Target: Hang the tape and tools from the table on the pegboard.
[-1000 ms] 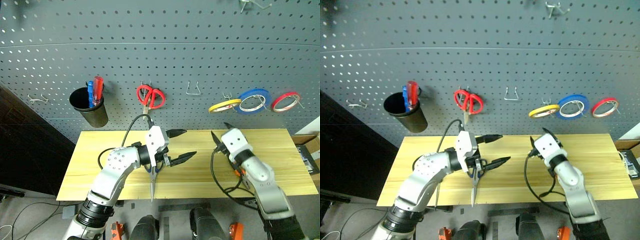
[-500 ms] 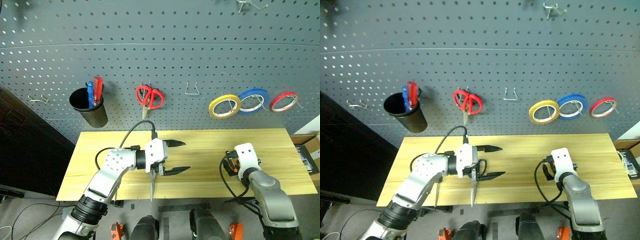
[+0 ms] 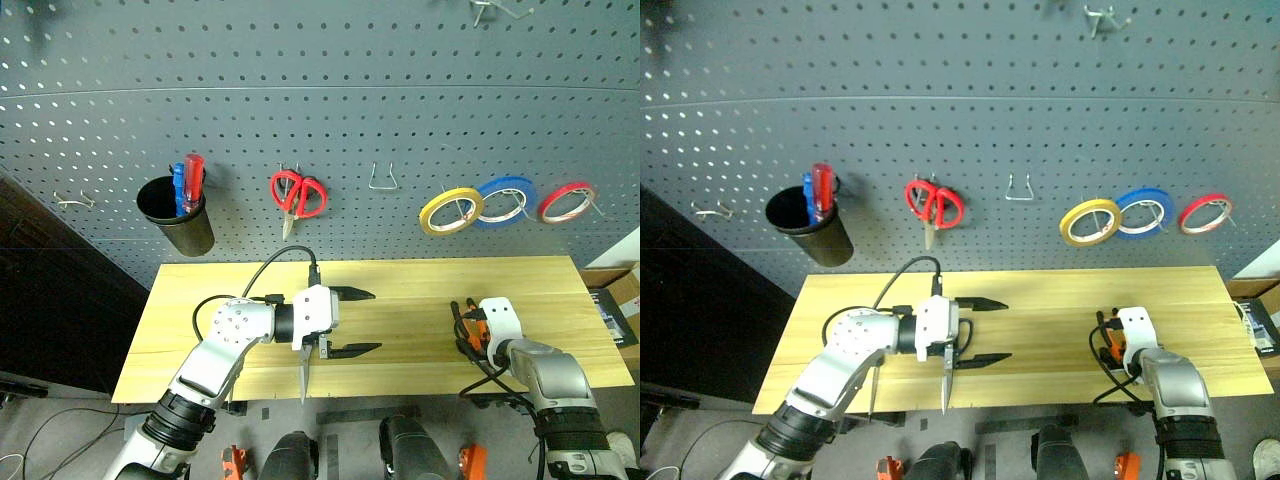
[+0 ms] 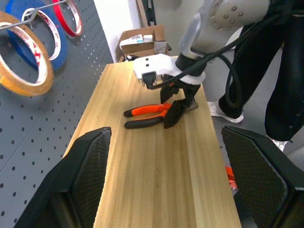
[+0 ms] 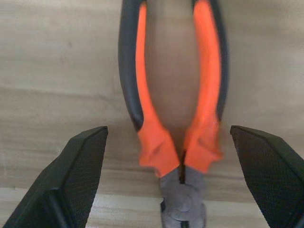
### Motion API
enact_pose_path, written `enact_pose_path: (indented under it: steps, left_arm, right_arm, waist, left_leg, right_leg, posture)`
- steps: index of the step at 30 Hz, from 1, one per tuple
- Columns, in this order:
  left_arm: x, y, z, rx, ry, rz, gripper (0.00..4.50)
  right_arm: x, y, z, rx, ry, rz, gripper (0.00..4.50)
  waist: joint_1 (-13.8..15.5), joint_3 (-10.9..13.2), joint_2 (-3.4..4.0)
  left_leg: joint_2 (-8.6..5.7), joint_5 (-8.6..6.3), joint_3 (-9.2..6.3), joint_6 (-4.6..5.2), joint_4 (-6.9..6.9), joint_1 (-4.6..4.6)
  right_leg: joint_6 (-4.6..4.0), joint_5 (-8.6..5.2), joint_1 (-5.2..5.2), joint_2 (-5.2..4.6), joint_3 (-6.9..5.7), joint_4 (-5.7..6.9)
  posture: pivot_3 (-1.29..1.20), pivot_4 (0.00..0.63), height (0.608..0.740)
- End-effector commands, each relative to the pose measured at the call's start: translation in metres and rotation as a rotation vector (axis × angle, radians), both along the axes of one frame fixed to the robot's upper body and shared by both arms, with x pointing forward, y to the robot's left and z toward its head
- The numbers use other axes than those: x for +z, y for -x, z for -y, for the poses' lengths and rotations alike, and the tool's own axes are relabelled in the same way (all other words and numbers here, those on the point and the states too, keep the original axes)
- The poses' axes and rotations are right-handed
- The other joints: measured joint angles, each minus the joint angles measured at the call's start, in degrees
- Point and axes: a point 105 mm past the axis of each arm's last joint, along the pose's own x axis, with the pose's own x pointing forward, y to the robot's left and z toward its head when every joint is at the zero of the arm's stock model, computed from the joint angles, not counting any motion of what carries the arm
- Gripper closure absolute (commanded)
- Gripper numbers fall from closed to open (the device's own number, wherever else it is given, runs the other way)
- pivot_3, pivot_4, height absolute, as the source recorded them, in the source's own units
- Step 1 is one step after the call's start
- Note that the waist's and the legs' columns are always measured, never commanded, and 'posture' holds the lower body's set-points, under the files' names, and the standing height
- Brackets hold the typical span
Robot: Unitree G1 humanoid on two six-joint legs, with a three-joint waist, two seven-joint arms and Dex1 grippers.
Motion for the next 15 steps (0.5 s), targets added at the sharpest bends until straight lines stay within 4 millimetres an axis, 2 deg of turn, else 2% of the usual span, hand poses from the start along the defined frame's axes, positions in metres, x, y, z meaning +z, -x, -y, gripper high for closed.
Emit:
enact_pose_path:
  steps: [1, 5, 6, 10, 11, 15]
  left_arm:
    - [0.003, 0.0, -0.001, -0.006, 0.006, 0.037, 0.55]
    - [0.004, -0.001, -0.001, 0.0, 0.012, 0.037, 0.55]
    - [0.004, -0.001, -0.001, 0.001, 0.012, 0.038, 0.55]
    - [0.004, -0.002, -0.001, 0.005, 0.014, 0.036, 0.55]
    - [0.004, -0.002, -0.002, 0.009, 0.016, 0.032, 0.55]
    - [0.004, -0.005, -0.004, 0.046, 0.035, 0.014, 0.55]
  right_arm:
    - [-0.005, -0.007, 0.005, 0.001, 0.016, 0.0, 0.06]
    - [-0.012, -0.009, 0.008, -0.006, 0.0, -0.027, 0.06]
    - [-0.015, -0.007, 0.01, -0.016, -0.015, -0.051, 0.44]
    - [-0.02, -0.002, 0.012, -0.041, -0.082, -0.107, 1.52]
    - [-0.02, -0.002, 0.012, -0.048, -0.103, -0.116, 1.66]
    - [-0.014, -0.005, 0.004, -0.053, -0.122, -0.089, 1.66]
  waist:
    - [-0.1, -0.1, -0.06]
    - [-0.1, -0.3, -0.18]
    - [-0.1, -0.3, -0.23]
    - [0.0, -0.6, -0.39]
    - [0.1, -0.7, -0.42]
    - [0.7, -0.9, -0.44]
  left_leg:
    - [0.0, 0.0, 0.0, 0.0, 0.0, 0.01]
    - [0.0, 0.0, 0.0, 0.0, 0.0, 0.09]
    - [0.0, 0.0, 0.0, 0.0, 0.0, 0.1]
    - [0.0, 0.0, 0.01, 0.0, 0.01, 0.16]
    - [0.0, 0.0, 0.0, 0.0, 0.01, 0.19]
    - [0.01, 0.0, -0.02, 0.0, 0.01, 0.21]
  right_leg:
    - [0.0, 0.0, 0.01, 0.0, 0.0, 0.01]
    - [0.0, 0.0, 0.07, 0.0, -0.01, 0.02]
    - [0.0, 0.0, 0.07, 0.0, 0.0, 0.02]
    - [0.0, 0.0, 0.14, 0.0, 0.01, 0.01]
    - [0.0, 0.0, 0.17, 0.0, 0.01, 0.01]
    - [0.0, 0.0, 0.19, 0.0, -0.01, 0.0]
  posture:
    - [-0.04, 0.195, 0.74]
    - [-0.04, 0.193, 0.74]
    - [-0.04, 0.193, 0.74]
    - [-0.04, 0.189, 0.74]
    - [-0.04, 0.188, 0.74]
    - [-0.04, 0.184, 0.74]
